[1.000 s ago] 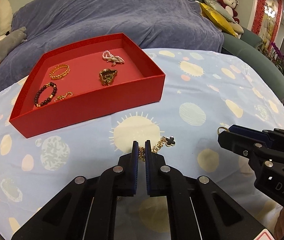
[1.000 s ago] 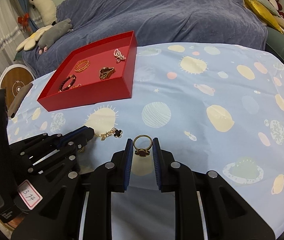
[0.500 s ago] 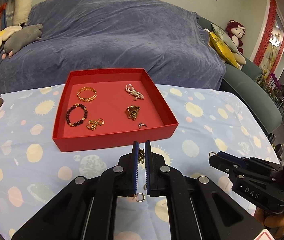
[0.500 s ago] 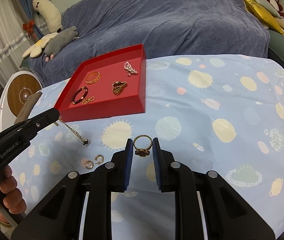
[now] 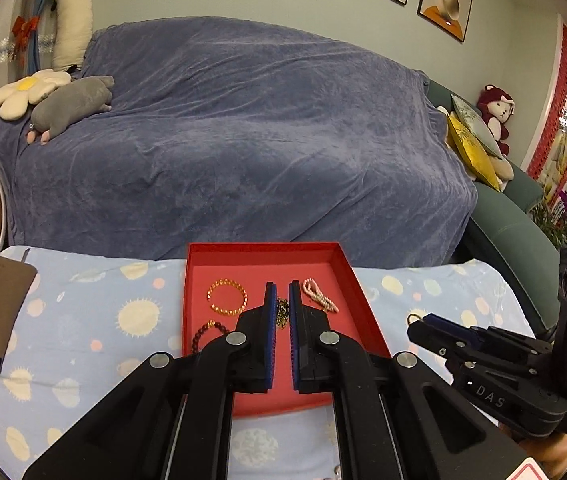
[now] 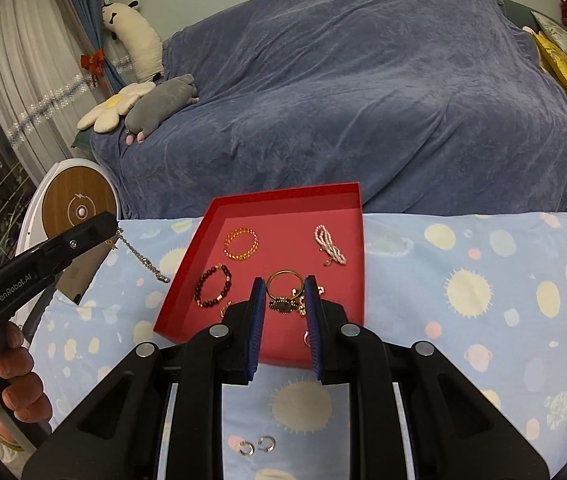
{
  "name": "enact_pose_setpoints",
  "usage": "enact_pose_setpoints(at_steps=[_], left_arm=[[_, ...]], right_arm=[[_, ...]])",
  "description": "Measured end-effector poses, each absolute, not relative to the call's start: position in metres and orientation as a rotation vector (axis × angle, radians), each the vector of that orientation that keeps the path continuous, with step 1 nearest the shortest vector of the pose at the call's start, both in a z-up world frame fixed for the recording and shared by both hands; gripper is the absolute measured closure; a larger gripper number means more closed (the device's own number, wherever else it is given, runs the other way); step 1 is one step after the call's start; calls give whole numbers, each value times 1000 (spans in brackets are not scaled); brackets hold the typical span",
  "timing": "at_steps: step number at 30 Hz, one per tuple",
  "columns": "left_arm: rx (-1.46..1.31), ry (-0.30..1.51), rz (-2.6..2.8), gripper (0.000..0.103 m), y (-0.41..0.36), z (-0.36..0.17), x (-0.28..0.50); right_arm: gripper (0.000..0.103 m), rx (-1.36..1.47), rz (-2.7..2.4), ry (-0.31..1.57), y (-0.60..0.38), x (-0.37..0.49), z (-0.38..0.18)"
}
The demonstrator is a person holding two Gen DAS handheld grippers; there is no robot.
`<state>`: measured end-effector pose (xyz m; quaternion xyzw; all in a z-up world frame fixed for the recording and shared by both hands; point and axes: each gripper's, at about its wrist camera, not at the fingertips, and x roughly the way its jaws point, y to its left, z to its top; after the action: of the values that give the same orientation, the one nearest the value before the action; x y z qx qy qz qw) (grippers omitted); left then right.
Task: Organize jewelry
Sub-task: 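Grasp the clover-pendant chain with the left gripper while the right gripper carries the ring, then lower chain and ring into the red box and open both grippers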
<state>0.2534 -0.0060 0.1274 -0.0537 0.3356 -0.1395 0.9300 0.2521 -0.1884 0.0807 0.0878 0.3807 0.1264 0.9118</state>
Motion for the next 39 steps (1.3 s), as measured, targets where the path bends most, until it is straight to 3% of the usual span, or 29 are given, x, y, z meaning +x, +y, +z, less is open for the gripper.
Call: enact_pose_setpoints(at_steps=[10,23,25,27,29,39], left_arm=[[-112,740,-254,99,-19,95,324],[-132,855,-236,99,-21,39,358],[-134,855,-222,96,-19,37,359],[-132,858,-205,85,-17,36,358],[-141,850,-180,53,-14,39,355],[-118,768,-131,48,9,76,291]], right_arm=[[84,222,274,885,-170,331,35],[83,172,240,957,-164,361,-14],[81,162,235,957,-164,360,-15],[69,153,229,946,-164,358,-12],[63,140,222,930,-164,352,-7],[54,142,221,850,-180,280,37]])
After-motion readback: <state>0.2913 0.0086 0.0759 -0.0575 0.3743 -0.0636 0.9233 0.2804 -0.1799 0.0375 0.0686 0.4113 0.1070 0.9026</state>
